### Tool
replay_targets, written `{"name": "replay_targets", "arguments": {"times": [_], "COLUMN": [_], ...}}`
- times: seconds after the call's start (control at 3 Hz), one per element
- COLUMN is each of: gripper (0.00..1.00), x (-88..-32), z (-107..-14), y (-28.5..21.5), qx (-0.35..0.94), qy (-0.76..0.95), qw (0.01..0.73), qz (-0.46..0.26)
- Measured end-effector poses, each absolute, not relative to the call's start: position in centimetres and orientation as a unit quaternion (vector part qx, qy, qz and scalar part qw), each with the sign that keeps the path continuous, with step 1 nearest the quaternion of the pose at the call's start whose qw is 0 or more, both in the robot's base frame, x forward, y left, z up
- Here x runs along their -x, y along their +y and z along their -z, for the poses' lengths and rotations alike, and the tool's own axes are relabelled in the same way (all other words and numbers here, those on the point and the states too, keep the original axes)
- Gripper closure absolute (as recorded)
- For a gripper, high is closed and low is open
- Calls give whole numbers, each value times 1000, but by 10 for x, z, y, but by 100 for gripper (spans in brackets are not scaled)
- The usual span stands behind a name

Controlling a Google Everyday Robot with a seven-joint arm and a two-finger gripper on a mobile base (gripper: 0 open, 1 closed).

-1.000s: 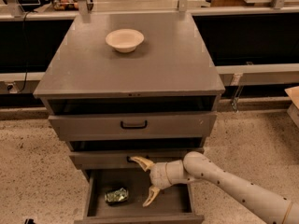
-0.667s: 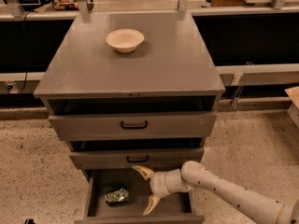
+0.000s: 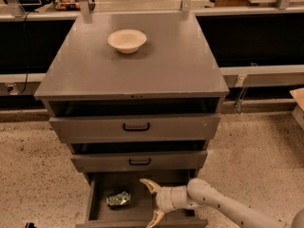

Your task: Pick green can from bottom drawer and place on counter

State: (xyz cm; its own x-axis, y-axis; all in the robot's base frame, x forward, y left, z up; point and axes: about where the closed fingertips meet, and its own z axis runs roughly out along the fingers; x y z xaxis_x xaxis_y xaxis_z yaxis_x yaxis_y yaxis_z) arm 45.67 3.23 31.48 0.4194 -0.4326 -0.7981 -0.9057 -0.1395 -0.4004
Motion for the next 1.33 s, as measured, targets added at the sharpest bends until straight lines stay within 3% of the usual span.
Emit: {"name": "replay_targets", "arguments": {"times": [0.67,1.33], "gripper": [0,0], "x": [-478,-486], "z": [-251,-243], "y": [32,30], "qx": [603,590], "qy": [616,642], "qw": [439,431], "qz": [-253,-233]}}
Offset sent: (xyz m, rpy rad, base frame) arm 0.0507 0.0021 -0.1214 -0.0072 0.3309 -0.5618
